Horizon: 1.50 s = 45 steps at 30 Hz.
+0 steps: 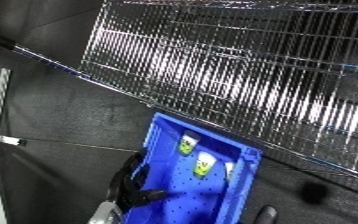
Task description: Pick up the object and place it into the box
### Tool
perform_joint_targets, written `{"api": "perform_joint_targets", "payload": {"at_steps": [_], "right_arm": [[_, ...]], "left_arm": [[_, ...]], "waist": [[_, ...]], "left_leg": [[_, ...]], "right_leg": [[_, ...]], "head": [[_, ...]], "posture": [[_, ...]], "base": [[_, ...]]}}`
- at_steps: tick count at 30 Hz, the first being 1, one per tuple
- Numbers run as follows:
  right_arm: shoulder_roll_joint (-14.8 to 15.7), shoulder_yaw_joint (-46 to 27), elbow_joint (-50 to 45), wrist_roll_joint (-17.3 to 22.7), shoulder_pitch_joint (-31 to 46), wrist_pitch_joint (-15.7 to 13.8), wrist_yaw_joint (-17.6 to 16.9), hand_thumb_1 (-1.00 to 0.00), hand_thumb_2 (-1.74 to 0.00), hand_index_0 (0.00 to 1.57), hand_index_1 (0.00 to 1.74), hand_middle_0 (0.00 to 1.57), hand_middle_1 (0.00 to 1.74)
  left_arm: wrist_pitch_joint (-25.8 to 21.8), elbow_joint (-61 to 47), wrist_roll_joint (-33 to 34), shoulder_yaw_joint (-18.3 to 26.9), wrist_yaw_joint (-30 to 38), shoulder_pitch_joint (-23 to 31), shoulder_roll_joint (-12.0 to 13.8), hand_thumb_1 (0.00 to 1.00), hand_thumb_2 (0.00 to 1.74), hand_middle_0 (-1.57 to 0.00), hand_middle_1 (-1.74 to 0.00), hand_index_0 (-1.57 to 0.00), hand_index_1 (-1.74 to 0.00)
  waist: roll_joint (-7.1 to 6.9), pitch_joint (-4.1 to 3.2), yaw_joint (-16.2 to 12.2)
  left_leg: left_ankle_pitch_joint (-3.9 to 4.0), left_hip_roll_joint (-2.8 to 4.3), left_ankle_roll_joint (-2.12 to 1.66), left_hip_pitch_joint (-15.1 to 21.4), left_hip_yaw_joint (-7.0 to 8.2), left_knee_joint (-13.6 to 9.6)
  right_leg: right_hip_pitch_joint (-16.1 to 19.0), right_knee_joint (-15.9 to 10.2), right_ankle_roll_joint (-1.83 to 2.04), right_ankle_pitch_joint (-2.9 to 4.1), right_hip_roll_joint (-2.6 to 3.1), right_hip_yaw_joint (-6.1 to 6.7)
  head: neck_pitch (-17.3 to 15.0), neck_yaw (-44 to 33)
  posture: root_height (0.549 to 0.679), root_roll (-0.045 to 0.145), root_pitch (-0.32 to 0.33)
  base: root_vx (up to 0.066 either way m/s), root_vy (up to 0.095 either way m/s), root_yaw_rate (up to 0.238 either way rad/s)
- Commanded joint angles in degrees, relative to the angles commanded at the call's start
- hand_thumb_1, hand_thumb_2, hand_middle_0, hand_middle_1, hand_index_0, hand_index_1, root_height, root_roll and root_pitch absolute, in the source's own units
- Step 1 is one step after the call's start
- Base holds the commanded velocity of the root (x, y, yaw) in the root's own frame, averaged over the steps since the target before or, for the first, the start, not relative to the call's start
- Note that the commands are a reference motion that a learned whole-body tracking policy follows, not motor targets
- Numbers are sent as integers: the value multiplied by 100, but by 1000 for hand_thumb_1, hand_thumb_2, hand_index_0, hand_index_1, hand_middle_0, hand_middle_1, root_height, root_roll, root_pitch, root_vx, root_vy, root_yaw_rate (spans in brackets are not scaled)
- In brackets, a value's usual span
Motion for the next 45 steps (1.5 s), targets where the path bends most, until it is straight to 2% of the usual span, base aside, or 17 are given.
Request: {"api": "perform_joint_targets", "payload": {"at_steps": [4,9,18,23,28,35,45], "right_arm": [[-1,3,-38,-12,-34,-17,-48,0,0,0,0,0,0],[6,-1,-96,-43,-96,-41,-108,0,0,0,0,0,0],[-83,83,-221,-144,-323,8,-370,0,0,0,0,0,0],[-187,2,-206,-186,-435,32,-400,0,0,0,0,0,0],[-300,-68,-261,-267,-492,-55,-388,0,0,0,0,0,0],[-404,-130,-352,-472,-581,-84,-332,0,0,0,0,0,0],[-488,-80,-536,-601,-751,-185,-162,0,0,0,0,0,0]], "left_arm": [[225,41,-74,-50,-151,-27,-32,0,0,0,0,0,0],[543,51,-21,-191,-461,-52,-117,0,0,0,0,0,0],[276,-330,337,-593,-314,-133,-307,0,0,0,0,0,0],[361,-537,496,-830,-265,-148,-423,0,0,0,0,0,0],[472,-605,553,-969,-146,-123,-504,0,0,0,0,0,0],[607,-619,560,-1080,59,-66,-608,0,0,0,0,0,0],[775,-611,828,-1149,276,5,-638,0,0,0,0,0,0]], "waist": [[24,0,-35],[85,0,-98],[281,0,-245],[409,0,-313],[554,0,-391],[642,0,-523],[643,0,-628]], "left_leg": [[-16,-6,16,-6,42,13],[-65,-2,34,-29,112,84],[-141,29,33,-71,254,282],[-118,34,37,-71,299,299],[-68,45,29,-54,336,253],[-44,56,14,35,379,194],[-162,90,9,66,487,371]], "right_leg": [[-23,-23,18,31,-3,26],[-71,-31,49,87,-14,67],[-178,-20,87,213,18,219],[-226,-36,118,321,19,275],[-286,33,140,349,-2,311],[-300,108,126,346,-12,351],[-297,148,101,365,5,399]], "head": [[13,176],[28,794],[25,2489],[82,3349],[135,4224],[147,5159],[332,6407]], "posture": [[647,30,60],[647,28,60],[646,28,56],[646,28,53],[645,29,53],[644,33,43],[644,37,31]], "base": [[-12,7,-80],[-15,-9,-90],[-24,16,-142],[-13,11,-97],[-17,34,-117],[-8,26,-126],[-10,-5,-93]]}}
